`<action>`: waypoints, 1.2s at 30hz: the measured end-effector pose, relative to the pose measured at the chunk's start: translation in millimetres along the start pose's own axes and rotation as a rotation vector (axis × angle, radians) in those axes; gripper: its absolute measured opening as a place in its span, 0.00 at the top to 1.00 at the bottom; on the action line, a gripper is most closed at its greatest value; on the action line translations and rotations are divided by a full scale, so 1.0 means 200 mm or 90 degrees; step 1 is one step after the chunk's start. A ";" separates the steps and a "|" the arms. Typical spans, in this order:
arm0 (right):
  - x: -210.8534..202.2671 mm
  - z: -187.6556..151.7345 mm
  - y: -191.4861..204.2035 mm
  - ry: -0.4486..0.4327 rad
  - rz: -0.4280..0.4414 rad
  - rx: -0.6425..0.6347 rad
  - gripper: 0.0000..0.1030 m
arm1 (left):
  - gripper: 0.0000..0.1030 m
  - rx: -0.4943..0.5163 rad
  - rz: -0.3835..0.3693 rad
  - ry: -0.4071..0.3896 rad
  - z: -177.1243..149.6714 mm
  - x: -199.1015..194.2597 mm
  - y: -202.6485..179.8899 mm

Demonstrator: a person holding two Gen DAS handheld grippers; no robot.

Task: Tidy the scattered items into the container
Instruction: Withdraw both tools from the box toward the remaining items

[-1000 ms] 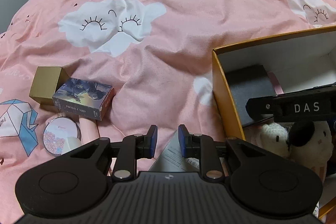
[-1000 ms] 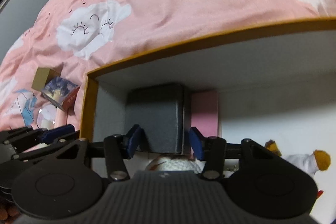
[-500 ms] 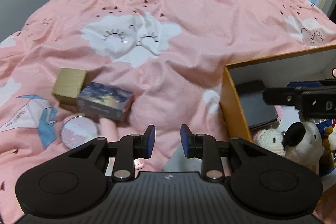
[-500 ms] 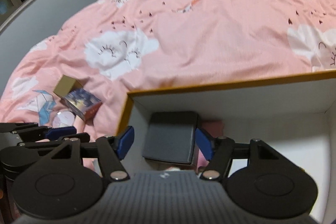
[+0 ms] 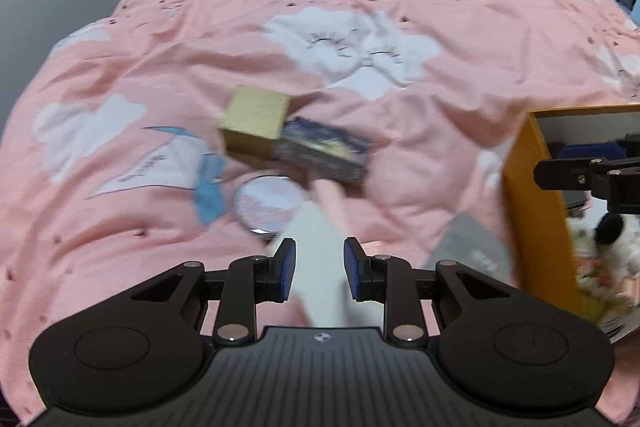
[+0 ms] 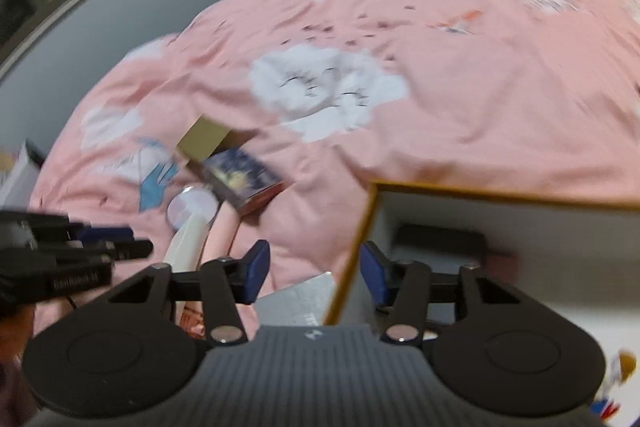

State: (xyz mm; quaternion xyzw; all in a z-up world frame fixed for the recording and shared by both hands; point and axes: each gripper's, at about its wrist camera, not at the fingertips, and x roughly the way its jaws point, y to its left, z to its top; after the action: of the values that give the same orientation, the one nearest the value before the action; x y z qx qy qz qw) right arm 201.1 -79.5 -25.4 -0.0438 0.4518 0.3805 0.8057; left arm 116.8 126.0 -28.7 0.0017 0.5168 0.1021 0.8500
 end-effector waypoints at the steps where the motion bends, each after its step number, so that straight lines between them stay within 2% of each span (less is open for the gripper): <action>1: 0.02 0.02 0.03 0.006 0.004 -0.017 0.51 | 0.70 0.000 0.003 0.002 0.00 0.00 0.03; 8: 0.21 0.15 0.23 0.044 0.023 -0.095 0.52 | 0.70 -0.016 -0.011 0.024 0.07 0.07 0.17; 12: 0.36 0.20 0.31 0.076 0.035 -0.128 0.52 | 0.70 -0.051 -0.040 0.076 0.13 0.22 0.26; 17: 0.51 0.23 0.37 0.100 0.038 -0.161 0.51 | 0.69 -0.077 -0.049 0.123 0.17 0.40 0.31; 19: 0.57 0.25 0.38 0.105 0.038 -0.170 0.50 | 0.69 -0.095 -0.042 0.137 0.18 0.46 0.34; 21: 0.63 0.26 0.38 0.111 0.033 -0.177 0.46 | 0.63 -0.111 -0.039 0.138 0.18 0.49 0.36; 26: 0.76 0.29 0.38 0.129 0.021 -0.183 0.45 | 0.60 -0.157 -0.063 0.147 0.18 0.57 0.41; 29: 0.83 0.32 0.35 0.141 0.016 -0.169 0.44 | 0.55 -0.166 -0.075 0.155 0.19 0.62 0.42; 32: 0.89 0.36 0.31 0.153 0.022 -0.152 0.36 | 0.51 -0.174 -0.090 0.159 0.20 0.67 0.42; 36: 0.94 0.39 0.29 0.173 0.046 -0.150 0.33 | 0.49 -0.188 -0.097 0.163 0.21 0.70 0.43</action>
State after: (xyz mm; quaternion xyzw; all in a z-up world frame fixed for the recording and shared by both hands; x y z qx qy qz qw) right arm 275.1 101.8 -106.7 -0.1727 0.5097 0.4501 0.7126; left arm 201.2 239.0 -123.9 -0.1750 0.5986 0.1113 0.7738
